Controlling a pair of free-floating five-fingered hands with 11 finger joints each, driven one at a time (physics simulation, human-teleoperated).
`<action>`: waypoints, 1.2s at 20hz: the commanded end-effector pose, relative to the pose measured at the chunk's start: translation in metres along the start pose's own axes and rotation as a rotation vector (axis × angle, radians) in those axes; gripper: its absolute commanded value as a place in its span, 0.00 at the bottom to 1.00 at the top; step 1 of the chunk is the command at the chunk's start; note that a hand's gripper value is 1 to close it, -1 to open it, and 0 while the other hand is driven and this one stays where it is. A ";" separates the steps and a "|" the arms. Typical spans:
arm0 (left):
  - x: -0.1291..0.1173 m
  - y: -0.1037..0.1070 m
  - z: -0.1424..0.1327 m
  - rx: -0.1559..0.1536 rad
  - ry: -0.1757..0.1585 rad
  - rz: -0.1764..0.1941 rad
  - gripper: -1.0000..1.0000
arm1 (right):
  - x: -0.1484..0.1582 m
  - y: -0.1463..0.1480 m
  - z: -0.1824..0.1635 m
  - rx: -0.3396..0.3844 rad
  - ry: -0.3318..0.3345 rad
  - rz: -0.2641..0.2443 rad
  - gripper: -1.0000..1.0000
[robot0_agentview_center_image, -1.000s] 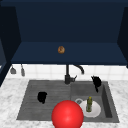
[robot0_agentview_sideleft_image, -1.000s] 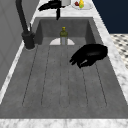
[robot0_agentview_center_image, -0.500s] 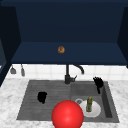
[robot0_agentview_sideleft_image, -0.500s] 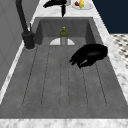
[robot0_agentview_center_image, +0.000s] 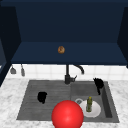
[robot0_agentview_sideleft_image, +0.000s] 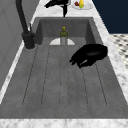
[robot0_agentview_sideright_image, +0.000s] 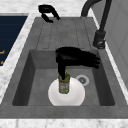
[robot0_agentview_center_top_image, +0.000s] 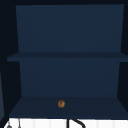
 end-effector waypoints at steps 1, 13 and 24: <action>0.000 0.000 0.000 0.000 0.000 0.000 0.50 | -0.004 -0.010 0.013 0.027 0.007 -0.017 0.00; 0.000 0.000 0.000 0.000 0.000 0.000 0.50 | -0.013 -0.026 0.046 0.049 -0.002 -0.036 0.00; 0.000 0.000 0.000 0.000 0.000 0.000 0.50 | -0.005 -0.034 0.064 0.009 0.001 -0.011 0.00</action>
